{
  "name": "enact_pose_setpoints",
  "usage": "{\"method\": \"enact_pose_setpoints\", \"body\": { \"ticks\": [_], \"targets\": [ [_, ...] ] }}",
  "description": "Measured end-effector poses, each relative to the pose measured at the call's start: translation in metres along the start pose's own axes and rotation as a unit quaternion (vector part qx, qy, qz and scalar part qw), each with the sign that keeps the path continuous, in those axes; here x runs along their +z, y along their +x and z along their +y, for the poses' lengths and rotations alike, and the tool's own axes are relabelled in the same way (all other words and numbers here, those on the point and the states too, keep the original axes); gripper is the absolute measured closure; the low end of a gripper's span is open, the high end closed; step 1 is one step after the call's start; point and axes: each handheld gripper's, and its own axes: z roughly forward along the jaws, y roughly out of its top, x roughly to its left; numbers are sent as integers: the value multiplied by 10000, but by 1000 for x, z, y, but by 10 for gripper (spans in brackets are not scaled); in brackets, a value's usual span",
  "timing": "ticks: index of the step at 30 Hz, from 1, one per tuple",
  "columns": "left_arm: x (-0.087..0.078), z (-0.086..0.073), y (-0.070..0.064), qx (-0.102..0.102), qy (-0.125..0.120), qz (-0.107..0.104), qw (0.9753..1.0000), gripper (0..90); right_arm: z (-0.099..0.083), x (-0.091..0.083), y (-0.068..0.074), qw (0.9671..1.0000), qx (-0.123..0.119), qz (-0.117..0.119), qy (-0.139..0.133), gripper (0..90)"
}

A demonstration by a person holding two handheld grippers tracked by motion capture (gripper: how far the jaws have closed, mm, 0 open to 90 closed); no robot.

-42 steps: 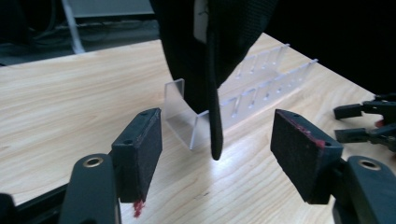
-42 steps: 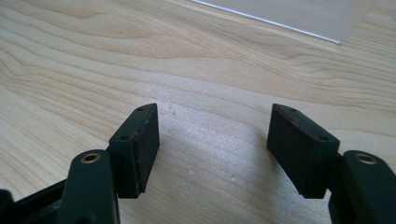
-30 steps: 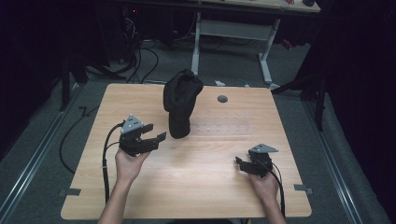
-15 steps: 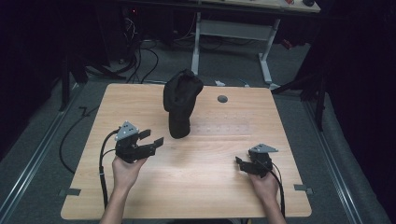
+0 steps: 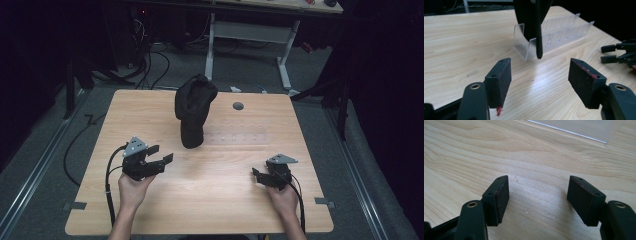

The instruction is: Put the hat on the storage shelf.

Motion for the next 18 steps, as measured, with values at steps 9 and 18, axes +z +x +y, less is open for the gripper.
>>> {"method": "enact_pose_setpoints", "body": {
  "ticks": [9, 18],
  "targets": [
    [-4, -11, 10, -46, 76, 121, 9999, 350, 0, 0, 0, 10000, 0, -1, -1, 343],
    [-5, -24, 15, 198, 114, 358, 9991, 338, 0, 0, 0, 10000, 0, -1, -2, 343]
  ]
}}
